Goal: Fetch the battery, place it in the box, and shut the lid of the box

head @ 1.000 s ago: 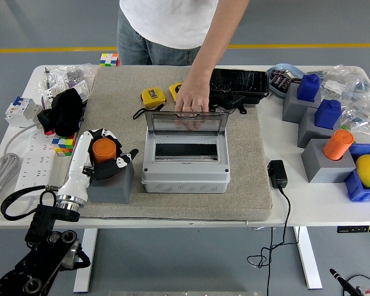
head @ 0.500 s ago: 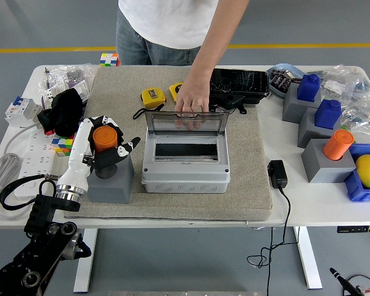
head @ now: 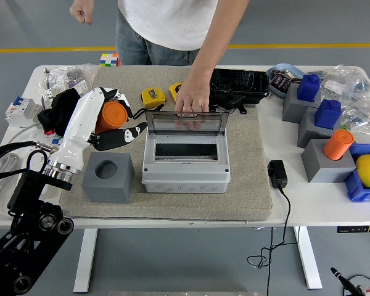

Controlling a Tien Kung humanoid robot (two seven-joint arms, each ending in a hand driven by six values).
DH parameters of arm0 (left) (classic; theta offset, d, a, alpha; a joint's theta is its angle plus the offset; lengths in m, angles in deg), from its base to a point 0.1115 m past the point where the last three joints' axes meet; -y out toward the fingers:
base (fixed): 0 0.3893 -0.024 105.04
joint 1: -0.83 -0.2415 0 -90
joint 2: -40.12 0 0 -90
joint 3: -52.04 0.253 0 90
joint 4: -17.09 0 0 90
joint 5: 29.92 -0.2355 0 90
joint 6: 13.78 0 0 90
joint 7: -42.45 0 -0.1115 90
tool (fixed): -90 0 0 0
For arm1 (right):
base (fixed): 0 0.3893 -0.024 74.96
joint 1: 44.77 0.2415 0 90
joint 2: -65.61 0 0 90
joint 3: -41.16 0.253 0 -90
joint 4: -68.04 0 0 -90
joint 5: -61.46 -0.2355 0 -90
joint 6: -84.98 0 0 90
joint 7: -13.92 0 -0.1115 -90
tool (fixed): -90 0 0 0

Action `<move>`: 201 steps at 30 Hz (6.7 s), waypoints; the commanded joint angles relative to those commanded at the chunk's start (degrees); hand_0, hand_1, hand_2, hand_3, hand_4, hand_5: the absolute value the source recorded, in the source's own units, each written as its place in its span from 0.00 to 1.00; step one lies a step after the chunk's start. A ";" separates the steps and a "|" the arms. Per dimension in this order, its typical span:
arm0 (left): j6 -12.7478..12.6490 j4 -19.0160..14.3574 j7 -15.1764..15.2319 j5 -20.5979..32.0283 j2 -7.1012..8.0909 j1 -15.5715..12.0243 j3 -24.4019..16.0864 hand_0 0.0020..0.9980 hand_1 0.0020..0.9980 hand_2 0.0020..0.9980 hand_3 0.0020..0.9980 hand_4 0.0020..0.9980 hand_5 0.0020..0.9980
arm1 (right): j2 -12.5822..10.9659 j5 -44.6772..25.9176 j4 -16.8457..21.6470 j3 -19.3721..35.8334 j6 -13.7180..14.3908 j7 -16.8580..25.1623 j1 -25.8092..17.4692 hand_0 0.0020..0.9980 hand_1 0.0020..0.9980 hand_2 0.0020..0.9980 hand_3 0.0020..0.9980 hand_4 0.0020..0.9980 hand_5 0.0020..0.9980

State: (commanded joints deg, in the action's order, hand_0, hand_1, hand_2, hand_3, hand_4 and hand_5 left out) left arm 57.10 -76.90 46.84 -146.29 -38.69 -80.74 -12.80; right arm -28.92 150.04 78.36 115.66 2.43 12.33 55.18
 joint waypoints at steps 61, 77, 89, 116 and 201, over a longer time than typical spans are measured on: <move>0.38 31.67 -1.43 -3.36 -8.40 27.86 29.42 0.09 0.12 0.17 0.19 0.64 0.19 | -0.35 1.16 0.00 -0.87 0.06 -0.80 0.69 0.85 0.82 0.80 0.84 1.00 1.00; 0.55 35.05 -0.76 -3.86 -8.96 29.12 28.39 0.10 0.12 0.17 0.19 0.61 0.22 | -0.21 0.87 0.00 -0.94 -0.01 -0.83 0.79 0.86 0.82 0.80 0.84 1.00 1.00; 0.76 34.36 -0.17 -4.46 -8.60 28.75 27.33 0.11 0.12 0.17 0.20 0.75 0.30 | -0.18 0.47 0.00 -1.10 -0.11 -0.83 0.85 0.85 0.82 0.80 0.84 1.00 1.00; 2.64 35.97 1.55 -0.49 -8.89 27.55 27.53 0.13 0.14 0.19 0.23 0.96 0.83 | -0.25 0.05 0.00 -1.61 -0.13 -0.90 0.72 0.85 0.82 0.79 0.84 1.00 1.00; -11.42 42.77 12.27 0.72 -9.84 28.98 29.89 0.16 0.16 0.19 0.22 0.91 0.72 | 0.33 -0.16 0.00 -1.35 -0.27 -1.06 0.84 0.85 0.82 0.79 0.84 1.00 1.00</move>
State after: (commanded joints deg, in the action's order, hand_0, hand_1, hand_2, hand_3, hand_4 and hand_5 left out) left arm 45.69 -34.13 59.11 -145.56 -48.53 -51.76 17.09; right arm -28.60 149.88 78.36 114.31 2.17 11.26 56.02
